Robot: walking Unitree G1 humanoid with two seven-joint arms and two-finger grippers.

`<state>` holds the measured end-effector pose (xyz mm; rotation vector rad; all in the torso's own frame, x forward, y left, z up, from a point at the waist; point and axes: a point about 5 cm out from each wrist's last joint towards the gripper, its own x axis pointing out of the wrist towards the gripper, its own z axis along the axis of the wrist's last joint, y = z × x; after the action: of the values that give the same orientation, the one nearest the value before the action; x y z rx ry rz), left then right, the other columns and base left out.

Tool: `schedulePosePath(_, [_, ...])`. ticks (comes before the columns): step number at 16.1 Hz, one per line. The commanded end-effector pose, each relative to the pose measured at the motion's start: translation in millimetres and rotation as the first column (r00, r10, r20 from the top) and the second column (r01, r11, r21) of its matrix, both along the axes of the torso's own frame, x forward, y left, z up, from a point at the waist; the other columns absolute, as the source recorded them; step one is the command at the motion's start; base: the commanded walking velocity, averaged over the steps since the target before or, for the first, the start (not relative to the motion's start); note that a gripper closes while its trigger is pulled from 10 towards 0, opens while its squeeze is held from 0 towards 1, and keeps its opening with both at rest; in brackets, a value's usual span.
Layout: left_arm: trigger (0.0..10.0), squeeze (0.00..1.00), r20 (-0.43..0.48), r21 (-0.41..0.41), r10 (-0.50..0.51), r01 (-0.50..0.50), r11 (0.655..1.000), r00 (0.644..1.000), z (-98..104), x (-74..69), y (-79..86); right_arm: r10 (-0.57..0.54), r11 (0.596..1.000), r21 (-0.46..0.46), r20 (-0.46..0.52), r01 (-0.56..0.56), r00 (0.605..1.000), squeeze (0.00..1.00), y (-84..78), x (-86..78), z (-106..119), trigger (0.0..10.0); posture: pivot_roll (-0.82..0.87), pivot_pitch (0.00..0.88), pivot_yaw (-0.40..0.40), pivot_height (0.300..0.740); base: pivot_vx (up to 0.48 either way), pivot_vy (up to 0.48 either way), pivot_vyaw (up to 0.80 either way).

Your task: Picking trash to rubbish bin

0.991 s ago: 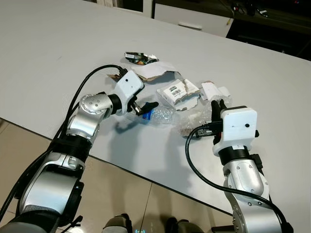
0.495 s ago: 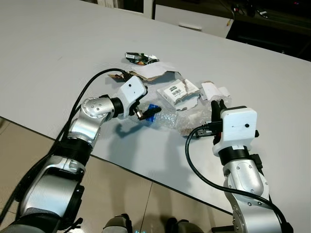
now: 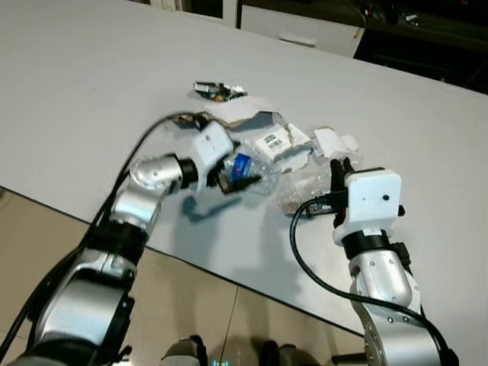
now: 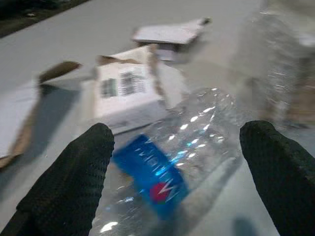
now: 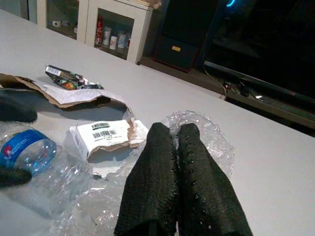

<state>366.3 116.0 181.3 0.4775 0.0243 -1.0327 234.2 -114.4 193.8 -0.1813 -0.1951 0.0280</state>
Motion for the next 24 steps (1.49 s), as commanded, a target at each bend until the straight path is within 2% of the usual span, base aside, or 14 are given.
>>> schedulePosePath(1, [10.0,0.0,0.016,0.03,-0.092,0.091,0.995,0.996,2,-6.5,-6.4,-0.001,1.0,0.005,-0.004,0.001,1.0,0.0,0.0,-0.1,-2,10.0,0.16,0.173,-0.045,0.74,0.0,0.0,0.0])
schedulePosePath(2, [10.0,0.0,0.026,0.044,-0.131,0.13,0.991,0.991,2,-9.6,-7.9,-0.001,1.0,0.006,-0.003,0.001,1.0,0.0,-0.1,0.3,-2,10.0,0.16,0.17,-0.045,0.74,0.0,0.0,0.0])
schedulePosePath(4, [10.0,0.0,0.039,0.049,-0.141,0.139,0.989,0.989,2,-10.1,-8.5,-0.001,1.0,0.006,-0.003,0.001,1.0,0.0,-0.1,0.8,-2,10.0,0.16,0.17,-0.045,0.74,0.0,0.0,0.0])
schedulePosePath(7, [10.0,0.0,0.1,0.114,-0.164,0.152,0.982,0.981,-1,-12.2,-8.8,-0.001,1.0,0.006,0.0,0.001,1.0,0.0,0.0,1.5,-2,10.0,0.16,0.167,-0.043,0.74,0.0,0.0,0.0])
schedulePosePath(10, [10.0,0.0,0.19,0.245,-0.163,0.114,0.963,0.968,-8,-10.6,-3.8,-0.004,1.0,0.007,0.003,0.004,1.0,0.0,-0.1,1.6,-2,10.0,0.16,0.165,-0.04,0.74,0.0,0.0,0.0])
schedulePosePath(13, [10.0,0.0,0.243,0.291,-0.177,0.102,0.951,0.954,-9,-9.9,-3.2,-0.006,1.0,0.009,0.003,0.006,1.0,0.0,0.0,1.3,-2,10.0,0.16,0.167,-0.038,0.74,0.0,0.0,0.0])
schedulePosePath(18, [10.0,0.0,0.261,0.365,-0.221,0.116,0.924,0.94,-19,-12.2,0.9,-0.004,1.0,0.01,0.002,0.004,1.0,0.0,-0.3,1.0,-2,10.0,0.16,0.167,-0.038,0.74,0.0,0.0,0.0])
schedulePosePath(24, [10.0,0.0,0.245,0.492,-0.293,0.141,0.859,0.924,-36,-16.4,9.7,-0.001,1.0,0.01,0.003,0.001,1.0,0.0,-0.4,1.3,-2,10.0,0.16,0.167,-0.038,0.74,0.0,0.0,0.0])
